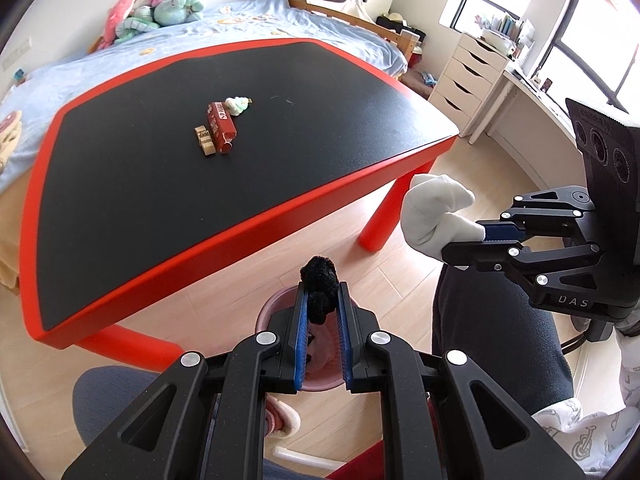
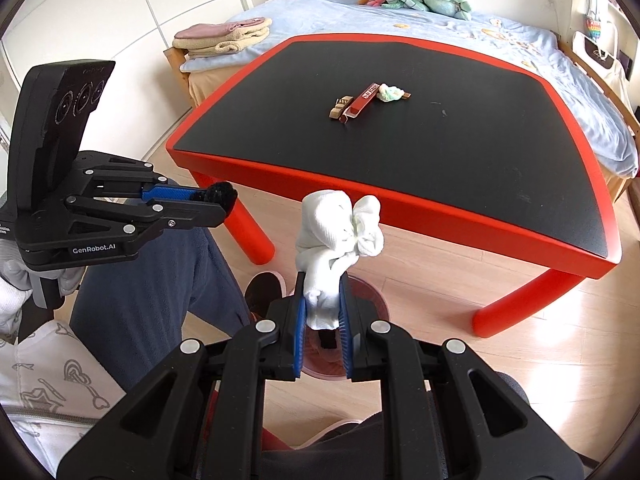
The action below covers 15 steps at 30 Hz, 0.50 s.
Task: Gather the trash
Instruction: 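Carry the black object and white sock over the wastebasket and release both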
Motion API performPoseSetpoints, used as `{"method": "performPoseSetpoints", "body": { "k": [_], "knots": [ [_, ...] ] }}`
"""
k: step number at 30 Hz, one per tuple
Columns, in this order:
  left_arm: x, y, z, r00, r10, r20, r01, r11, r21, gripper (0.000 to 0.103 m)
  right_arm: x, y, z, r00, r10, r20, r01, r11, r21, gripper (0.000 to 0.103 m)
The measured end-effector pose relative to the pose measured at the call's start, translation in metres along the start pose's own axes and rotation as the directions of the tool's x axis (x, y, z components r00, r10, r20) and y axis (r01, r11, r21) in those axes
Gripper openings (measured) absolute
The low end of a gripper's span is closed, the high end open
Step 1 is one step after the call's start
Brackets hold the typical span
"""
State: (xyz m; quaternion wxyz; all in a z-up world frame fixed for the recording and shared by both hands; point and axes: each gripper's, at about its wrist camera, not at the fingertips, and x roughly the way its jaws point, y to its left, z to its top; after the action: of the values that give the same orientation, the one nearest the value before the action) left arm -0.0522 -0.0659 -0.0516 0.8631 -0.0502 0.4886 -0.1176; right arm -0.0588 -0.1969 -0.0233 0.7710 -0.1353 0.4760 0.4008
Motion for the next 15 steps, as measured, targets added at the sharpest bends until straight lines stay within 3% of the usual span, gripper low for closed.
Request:
{"method": "performPoseSetpoints", "body": {
  "k": [13,14,15],
  "knots": [
    [0.0015,-0.0022,-0.0015,0.999,-0.030,-0.012,0.030,1.000,0.004,0.017,0.0005,-0.0015,-0.0024,1.000,0.029,-0.004,-0.029,1.000,0.011,0.018],
    [0.0019,-0.0015,-0.0012,0.999,-0.031,-0.012,0.031,1.000,0.004,0.020,0.0007,-0.0021,-0.0025,0.999,0.035,-0.005,-0.035,0.999,0.011,0.020],
    [0.0029,-0.0008,-0.0013,0.999,-0.035,-0.015,0.035,0.999,-0.001,0.034,0.0015,-0.0029,-0.0027,0.999,0.038,-0.008,-0.038,0.999,0.016,0.045]
  ]
}}
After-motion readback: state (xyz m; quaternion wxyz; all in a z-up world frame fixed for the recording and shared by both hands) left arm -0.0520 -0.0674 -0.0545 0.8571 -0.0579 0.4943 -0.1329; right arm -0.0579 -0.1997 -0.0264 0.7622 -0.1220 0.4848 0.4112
